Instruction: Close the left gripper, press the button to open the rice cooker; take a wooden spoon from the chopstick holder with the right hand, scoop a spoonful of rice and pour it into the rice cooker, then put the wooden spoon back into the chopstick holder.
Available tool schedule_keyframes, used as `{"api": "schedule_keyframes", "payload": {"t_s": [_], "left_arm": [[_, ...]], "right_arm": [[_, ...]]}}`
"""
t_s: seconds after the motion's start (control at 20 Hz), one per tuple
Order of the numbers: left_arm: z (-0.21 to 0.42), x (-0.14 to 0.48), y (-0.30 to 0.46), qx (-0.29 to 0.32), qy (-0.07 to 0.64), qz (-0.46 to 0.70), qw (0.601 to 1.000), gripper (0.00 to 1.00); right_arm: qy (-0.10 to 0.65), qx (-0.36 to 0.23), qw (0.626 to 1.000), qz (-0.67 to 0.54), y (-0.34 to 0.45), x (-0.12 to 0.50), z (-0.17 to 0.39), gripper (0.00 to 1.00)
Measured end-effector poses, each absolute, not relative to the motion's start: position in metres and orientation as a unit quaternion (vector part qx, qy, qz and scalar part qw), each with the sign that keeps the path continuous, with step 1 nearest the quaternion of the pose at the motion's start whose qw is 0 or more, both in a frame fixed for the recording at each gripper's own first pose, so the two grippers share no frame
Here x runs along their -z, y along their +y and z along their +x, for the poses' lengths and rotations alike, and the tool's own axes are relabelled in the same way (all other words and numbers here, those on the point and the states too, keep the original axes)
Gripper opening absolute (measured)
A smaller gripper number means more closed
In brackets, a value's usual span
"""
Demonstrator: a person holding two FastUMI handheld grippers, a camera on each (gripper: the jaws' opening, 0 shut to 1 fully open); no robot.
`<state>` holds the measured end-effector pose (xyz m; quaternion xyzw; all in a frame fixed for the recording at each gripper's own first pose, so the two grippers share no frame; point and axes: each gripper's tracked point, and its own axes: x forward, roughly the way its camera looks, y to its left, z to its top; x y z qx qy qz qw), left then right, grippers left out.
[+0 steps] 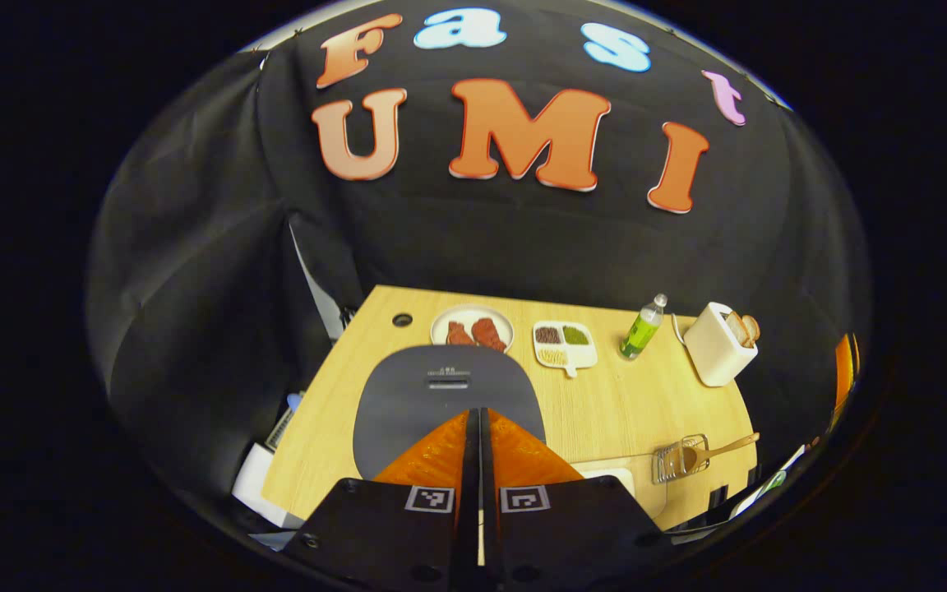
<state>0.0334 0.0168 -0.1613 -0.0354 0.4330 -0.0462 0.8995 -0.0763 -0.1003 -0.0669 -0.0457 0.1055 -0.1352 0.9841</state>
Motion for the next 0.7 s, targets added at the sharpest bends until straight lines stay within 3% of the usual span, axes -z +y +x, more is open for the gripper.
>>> {"api": "schedule_keyframes", "payload": {"t_s": [0.2, 0.4, 0.7], "left_arm": [[0.019, 0.206, 0.028, 0.033, 0.523, -0.069, 0.849, 0.03], [0.006, 0.242, 0.023, 0.029, 0.582, -0.107, 0.805, 0.06], [0.000, 0.269, 0.028, 0.007, 0.615, -0.129, 0.778, 0.05]], "right_arm": [[0.129, 0.140, 0.981, -0.042, -0.102, 0.082, -0.088, 0.95], [0.152, 0.150, 0.976, -0.047, -0.108, 0.097, -0.101, 0.95], [0.177, 0.170, 0.968, -0.052, -0.118, 0.110, -0.114, 0.95]]}}
